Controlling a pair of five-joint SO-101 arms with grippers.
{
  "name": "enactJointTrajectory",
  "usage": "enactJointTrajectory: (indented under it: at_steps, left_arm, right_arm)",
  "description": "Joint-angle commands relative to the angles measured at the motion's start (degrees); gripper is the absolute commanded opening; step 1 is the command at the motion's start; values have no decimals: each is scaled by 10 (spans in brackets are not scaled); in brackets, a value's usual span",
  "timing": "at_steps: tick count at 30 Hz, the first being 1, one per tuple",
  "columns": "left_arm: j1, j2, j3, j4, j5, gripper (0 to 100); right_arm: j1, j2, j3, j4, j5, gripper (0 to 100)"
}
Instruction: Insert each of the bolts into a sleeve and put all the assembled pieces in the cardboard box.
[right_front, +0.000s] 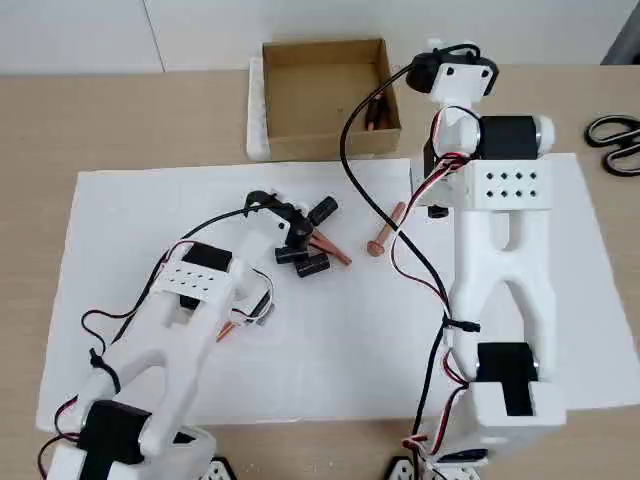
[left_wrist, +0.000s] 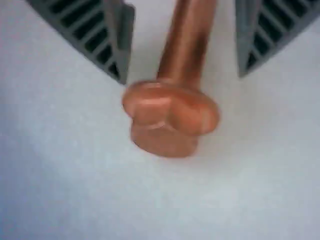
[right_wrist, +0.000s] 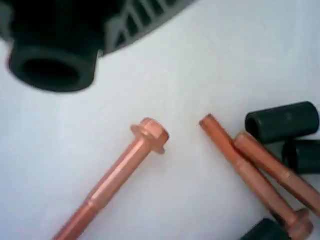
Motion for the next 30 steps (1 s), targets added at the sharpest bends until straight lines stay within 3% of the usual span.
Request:
enactJointTrajectory:
  at_steps: [1, 8, 15, 20, 30]
  left_arm:
    - [3, 3, -26, -12, -1, 136]
    - [3, 4, -26, -11, -1, 132]
    - [4, 4, -36, -10, 32, 6]
    - [4, 3, -50, -7, 40, 6]
    - [11, -2, -188, 125, 79, 6]
  right_arm:
    - [4, -35, -27, 8, -5, 4]
    - [1, -35, -27, 8, -5, 4]
    - [1, -35, -27, 8, -5, 4]
    - [1, -35, -27, 8, -5, 4]
    - [0, -36, -27, 8, -3, 4]
